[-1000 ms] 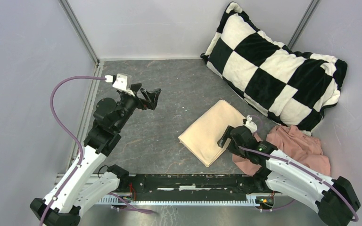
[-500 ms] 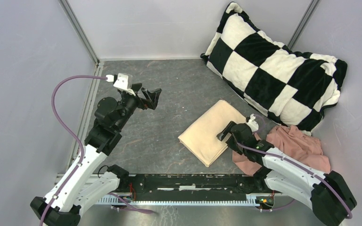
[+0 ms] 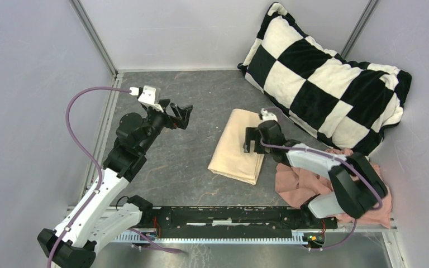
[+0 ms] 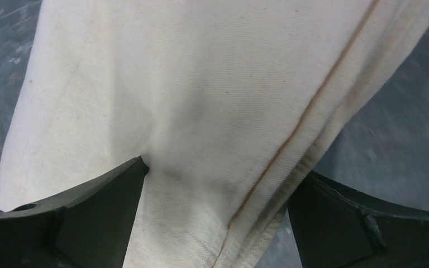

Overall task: Open and lay out the surgical kit
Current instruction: Adjust the surgical kit at the center of the board.

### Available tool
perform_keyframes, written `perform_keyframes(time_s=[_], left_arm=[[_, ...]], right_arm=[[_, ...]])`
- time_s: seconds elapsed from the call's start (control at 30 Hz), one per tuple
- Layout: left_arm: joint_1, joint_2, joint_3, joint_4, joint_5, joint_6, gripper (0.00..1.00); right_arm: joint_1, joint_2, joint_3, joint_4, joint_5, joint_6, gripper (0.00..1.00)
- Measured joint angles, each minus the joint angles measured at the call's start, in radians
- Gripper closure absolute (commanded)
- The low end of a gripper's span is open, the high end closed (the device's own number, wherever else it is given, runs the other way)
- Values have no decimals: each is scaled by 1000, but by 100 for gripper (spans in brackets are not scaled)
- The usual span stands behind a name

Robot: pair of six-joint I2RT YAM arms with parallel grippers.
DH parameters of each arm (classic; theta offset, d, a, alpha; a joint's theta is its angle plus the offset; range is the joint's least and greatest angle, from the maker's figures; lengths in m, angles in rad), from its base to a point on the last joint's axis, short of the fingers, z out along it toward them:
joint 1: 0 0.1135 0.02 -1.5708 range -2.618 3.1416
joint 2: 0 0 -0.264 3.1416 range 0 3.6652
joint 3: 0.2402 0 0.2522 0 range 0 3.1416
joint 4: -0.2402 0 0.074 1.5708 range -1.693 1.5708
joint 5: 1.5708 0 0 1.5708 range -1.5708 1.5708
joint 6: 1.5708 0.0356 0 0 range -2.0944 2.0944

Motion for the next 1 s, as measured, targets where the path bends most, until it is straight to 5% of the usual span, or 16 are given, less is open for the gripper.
perform_keyframes(time_s=[0.2, 0.43, 0.67, 0.83, 1.0], left_arm=[[0, 46, 0, -1, -2, 0, 0], [-7, 138, 0, -37, -17, -37, 1], [-9, 167, -16, -141, -8, -171, 1], [-9, 155, -67, -182, 10, -260, 4], [-9, 149, -122, -238, 19, -336, 5]], right_arm=[[-3, 202, 171, 81, -243, -243, 2], [-48, 227, 217, 83, -406, -315, 2], [-214, 179, 21, 222, -649, -229, 12], [-174, 190, -119, 479, -789, -47, 28], [-53, 324, -87, 666, -784, 117, 36]])
